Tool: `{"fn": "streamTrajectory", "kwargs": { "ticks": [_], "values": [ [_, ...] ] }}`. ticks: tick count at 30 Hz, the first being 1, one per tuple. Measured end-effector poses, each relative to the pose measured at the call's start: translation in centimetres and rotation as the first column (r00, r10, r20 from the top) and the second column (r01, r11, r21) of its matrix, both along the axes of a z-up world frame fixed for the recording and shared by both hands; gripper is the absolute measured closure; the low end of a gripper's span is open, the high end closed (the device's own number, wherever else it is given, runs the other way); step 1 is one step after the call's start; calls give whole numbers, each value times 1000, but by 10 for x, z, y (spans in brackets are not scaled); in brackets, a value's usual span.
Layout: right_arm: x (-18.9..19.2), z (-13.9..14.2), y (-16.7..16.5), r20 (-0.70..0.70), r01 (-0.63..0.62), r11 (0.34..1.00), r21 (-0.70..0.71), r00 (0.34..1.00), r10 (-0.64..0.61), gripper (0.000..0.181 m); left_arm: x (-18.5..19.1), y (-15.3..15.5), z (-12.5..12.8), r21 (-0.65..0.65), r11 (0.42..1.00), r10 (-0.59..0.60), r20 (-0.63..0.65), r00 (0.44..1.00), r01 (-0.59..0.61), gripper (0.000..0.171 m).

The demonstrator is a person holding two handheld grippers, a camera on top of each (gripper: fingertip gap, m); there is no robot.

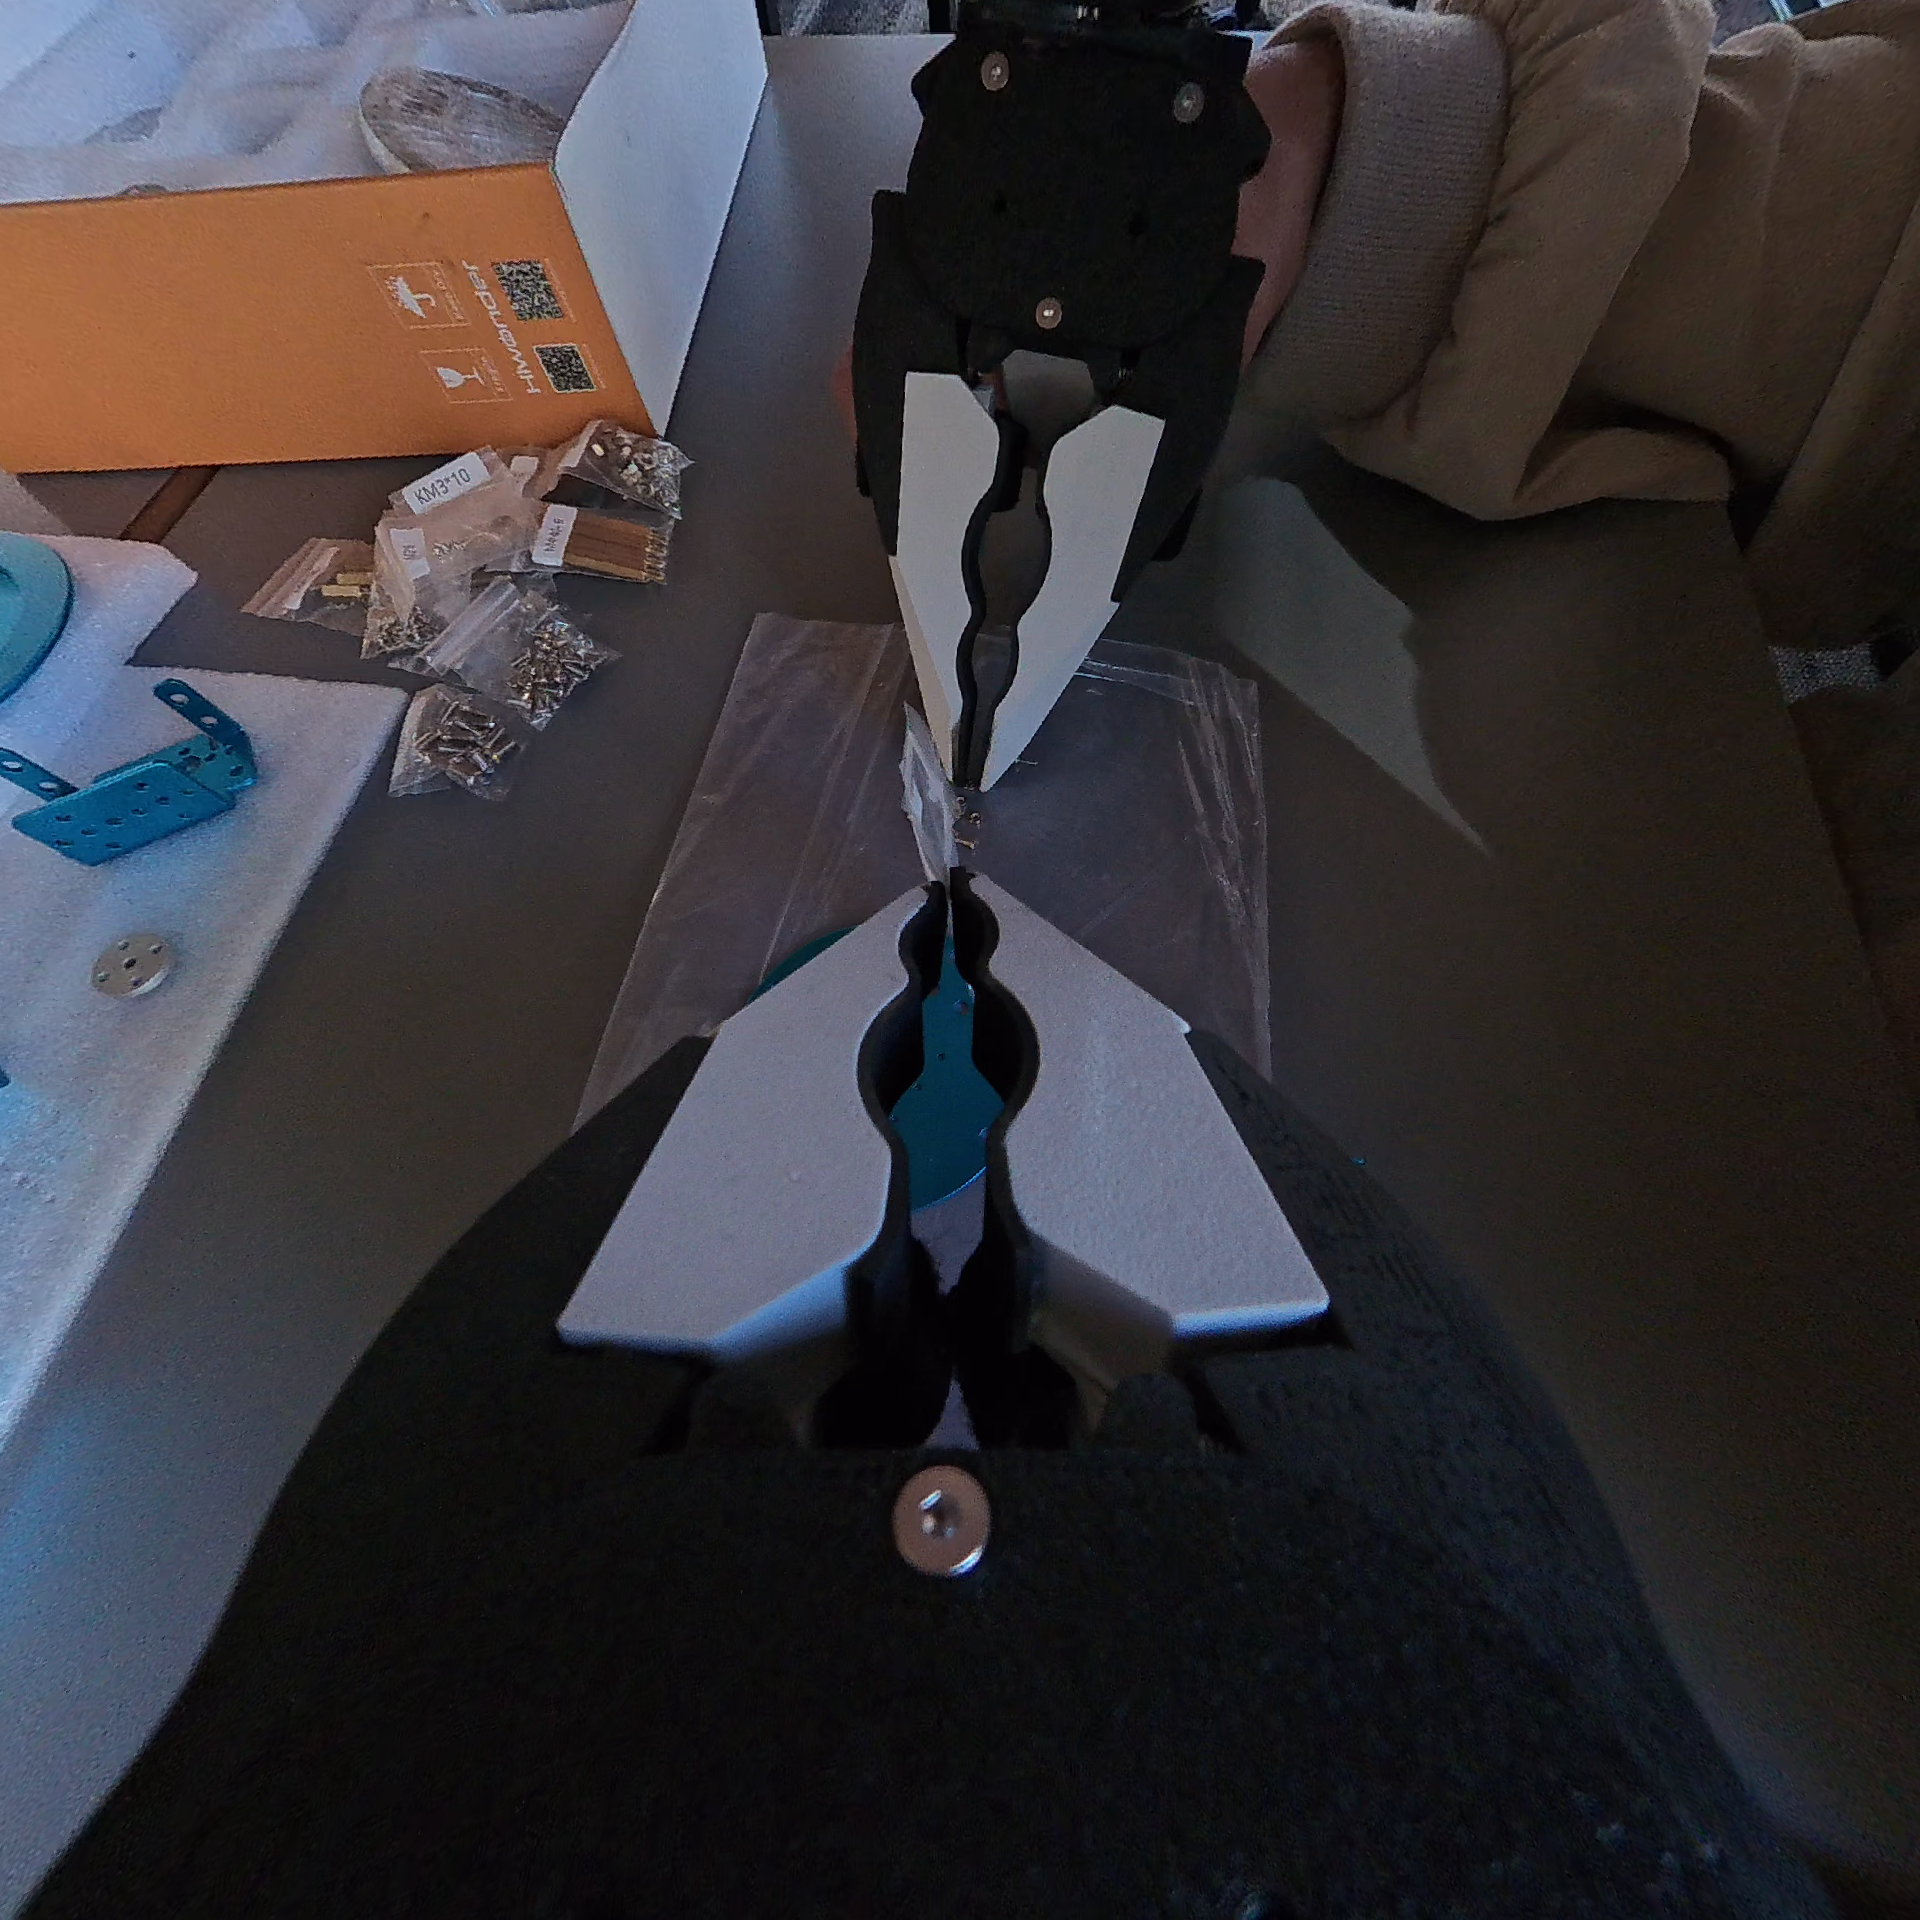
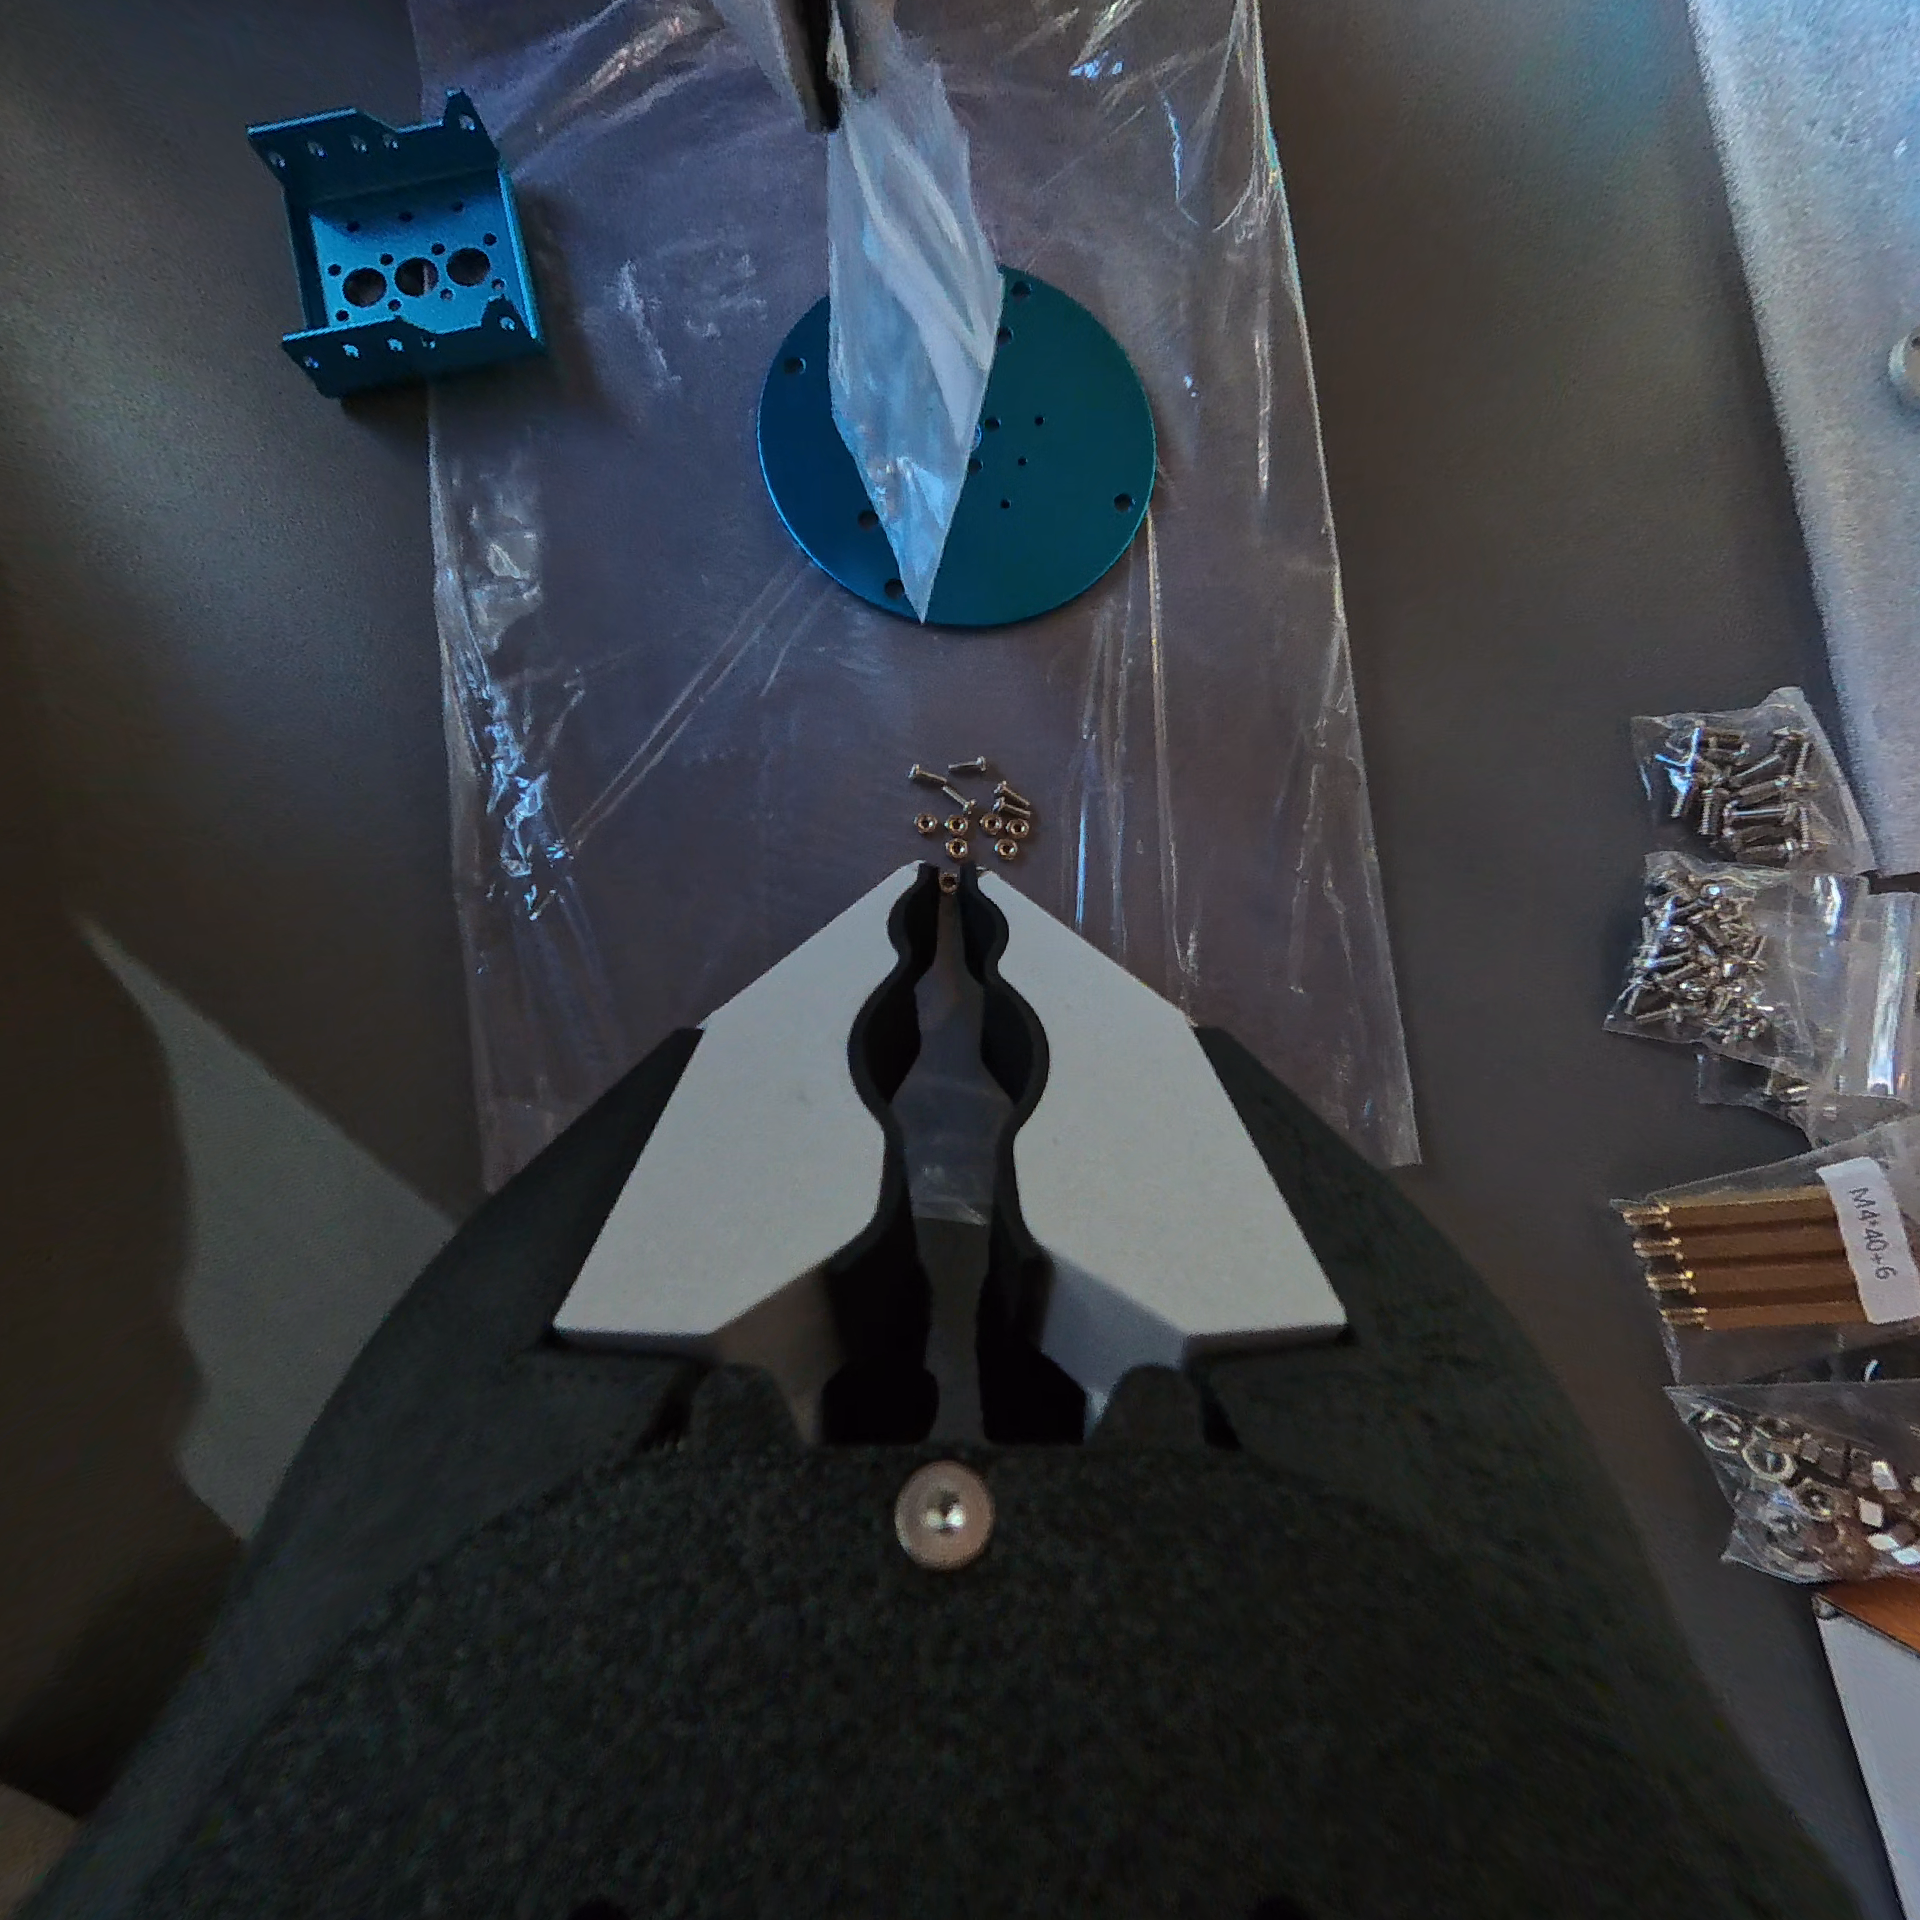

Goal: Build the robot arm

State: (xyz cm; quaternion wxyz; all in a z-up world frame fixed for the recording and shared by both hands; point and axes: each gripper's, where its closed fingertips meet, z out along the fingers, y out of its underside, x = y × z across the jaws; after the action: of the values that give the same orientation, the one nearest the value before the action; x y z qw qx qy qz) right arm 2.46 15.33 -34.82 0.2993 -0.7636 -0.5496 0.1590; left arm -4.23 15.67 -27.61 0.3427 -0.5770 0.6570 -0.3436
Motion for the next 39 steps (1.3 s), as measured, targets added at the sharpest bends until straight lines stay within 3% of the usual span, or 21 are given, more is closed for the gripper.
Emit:
{"fn": "streamTrajectory", "kwargs": {
  "ticks": [6, 12, 15, 21, 39],
  "values": [
    [2, 9, 4, -22, 14, 999, 31, 1000, -14, 179, 1, -2, -1, -1, 1000, -5, -2, 1000, 5, 171],
    [-23, 75, -2, -278, 1, 991, 135, 960, 37, 179, 6, -9, -5, -7, 1000, -27, -11, 1000, 27, 171],
    [-37, 92, -10, -325, -25, 987, 162, 943, 77, 179, 9, -15, -9, -2, 999, -47, -24, 999, 46, 171],
    [-44, 76, -11, -250, -45, 985, 168, 964, 87, 179, 13, -25, -12, 0, 997, -74, -34, 997, 74, 171],
    [-48, 72, -13, -251, -59, 988, 145, 963, 94, 178, 13, -23, -11, -14, 997, -71, -27, 997, 70, 171]
  ]
}}
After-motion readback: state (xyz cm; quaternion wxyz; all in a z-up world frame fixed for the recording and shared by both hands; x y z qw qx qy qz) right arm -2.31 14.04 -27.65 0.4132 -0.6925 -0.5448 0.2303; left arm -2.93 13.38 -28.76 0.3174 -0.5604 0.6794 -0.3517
